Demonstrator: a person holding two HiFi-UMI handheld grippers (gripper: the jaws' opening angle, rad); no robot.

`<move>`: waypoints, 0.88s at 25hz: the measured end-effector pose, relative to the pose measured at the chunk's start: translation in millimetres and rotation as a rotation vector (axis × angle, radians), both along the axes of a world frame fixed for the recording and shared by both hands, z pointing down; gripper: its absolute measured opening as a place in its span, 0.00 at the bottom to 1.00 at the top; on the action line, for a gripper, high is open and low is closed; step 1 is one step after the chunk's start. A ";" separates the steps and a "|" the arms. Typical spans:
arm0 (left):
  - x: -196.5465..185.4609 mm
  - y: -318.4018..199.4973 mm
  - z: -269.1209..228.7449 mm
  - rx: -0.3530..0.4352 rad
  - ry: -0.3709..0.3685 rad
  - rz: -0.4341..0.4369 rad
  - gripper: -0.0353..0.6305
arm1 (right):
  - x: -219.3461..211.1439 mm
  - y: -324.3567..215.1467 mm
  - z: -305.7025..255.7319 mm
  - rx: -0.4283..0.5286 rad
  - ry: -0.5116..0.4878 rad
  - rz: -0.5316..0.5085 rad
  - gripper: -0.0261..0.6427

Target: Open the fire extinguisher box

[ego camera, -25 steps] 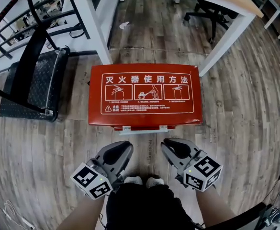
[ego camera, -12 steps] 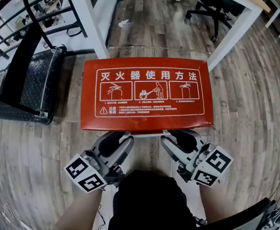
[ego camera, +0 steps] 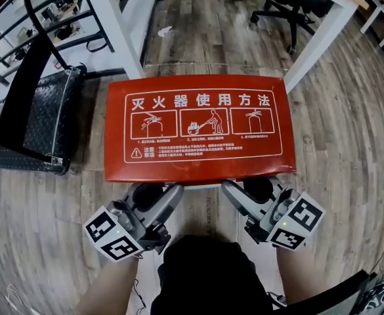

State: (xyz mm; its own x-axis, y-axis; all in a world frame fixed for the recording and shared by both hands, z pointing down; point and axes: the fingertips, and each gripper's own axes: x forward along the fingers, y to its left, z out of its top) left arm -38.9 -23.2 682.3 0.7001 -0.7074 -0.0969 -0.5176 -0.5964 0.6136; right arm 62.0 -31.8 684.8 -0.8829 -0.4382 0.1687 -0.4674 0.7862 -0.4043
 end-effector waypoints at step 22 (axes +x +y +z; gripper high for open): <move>-6.6 1.6 -85.1 -0.111 0.172 -0.053 0.29 | 1.1 -0.1 -84.6 -0.319 -0.375 0.172 0.23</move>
